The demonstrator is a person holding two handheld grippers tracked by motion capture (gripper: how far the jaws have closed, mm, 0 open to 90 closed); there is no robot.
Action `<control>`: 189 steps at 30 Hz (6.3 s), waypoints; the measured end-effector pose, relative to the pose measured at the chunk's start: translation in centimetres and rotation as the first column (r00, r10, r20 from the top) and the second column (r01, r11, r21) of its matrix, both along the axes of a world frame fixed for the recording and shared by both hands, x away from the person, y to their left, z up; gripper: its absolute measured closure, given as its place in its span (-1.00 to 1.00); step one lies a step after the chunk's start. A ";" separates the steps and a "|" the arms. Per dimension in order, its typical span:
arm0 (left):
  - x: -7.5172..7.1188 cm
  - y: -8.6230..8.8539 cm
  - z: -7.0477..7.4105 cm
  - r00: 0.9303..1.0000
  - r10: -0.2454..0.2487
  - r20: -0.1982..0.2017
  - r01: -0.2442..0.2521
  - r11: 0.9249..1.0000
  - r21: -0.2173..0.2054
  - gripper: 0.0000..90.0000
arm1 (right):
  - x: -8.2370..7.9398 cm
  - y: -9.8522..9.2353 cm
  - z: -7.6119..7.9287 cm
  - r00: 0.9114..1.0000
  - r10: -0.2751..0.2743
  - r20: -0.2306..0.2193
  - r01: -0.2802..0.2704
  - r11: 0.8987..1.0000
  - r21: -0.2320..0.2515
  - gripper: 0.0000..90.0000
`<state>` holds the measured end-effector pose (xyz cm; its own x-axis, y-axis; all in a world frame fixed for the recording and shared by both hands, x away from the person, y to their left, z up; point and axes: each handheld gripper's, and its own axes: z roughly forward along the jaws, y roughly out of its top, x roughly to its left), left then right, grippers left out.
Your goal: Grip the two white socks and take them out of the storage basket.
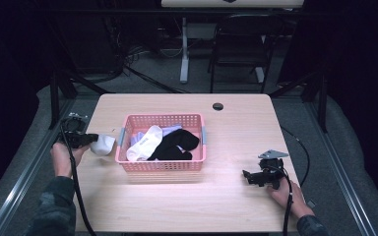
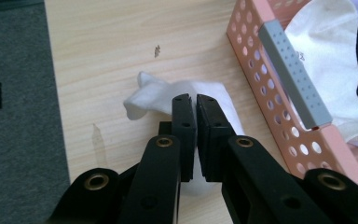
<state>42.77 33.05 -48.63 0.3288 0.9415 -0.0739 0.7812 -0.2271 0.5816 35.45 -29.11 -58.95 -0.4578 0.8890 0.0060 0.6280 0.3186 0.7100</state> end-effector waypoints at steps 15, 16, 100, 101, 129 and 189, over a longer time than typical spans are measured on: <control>-0.9 0.1 -3.0 0.997 0.027 -0.069 -0.029 0.999 -0.028 0.54 | 0.0 0.0 0.0 1.000 -0.001 0.001 0.001 1.000 0.000 -1.00; -1.0 0.1 -2.8 0.998 0.032 -0.062 -0.033 0.999 -0.025 0.41 | 0.0 0.0 0.0 1.000 0.000 0.001 0.000 1.000 0.000 -1.00; 6.9 -18.2 -4.3 0.940 -0.197 -0.278 0.246 0.957 0.154 0.85 | 0.0 -0.2 0.0 1.000 0.014 -0.003 -0.014 1.000 -0.002 -1.00; 6.8 -18.1 -4.0 0.942 -0.200 -0.268 0.246 0.957 0.151 0.86 | 0.0 -0.2 0.0 1.000 0.014 -0.004 -0.014 1.000 -0.002 -1.00; 3.5 -16.9 4.3 0.960 -0.277 -0.050 0.281 0.952 0.122 0.88 | 0.0 -0.2 0.0 1.000 0.013 -0.004 -0.013 1.000 -0.003 -1.00; 2.2 -7.7 14.0 0.989 -0.109 0.096 0.097 0.987 0.129 0.88 | 0.0 -0.1 0.0 1.000 0.015 0.000 -0.015 1.000 0.002 -1.00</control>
<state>44.92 25.35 -34.63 0.4244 0.9019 0.0799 0.6876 -0.3784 0.6196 35.46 -29.22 -58.95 -0.4715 0.8818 0.0084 0.6233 0.3265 0.7106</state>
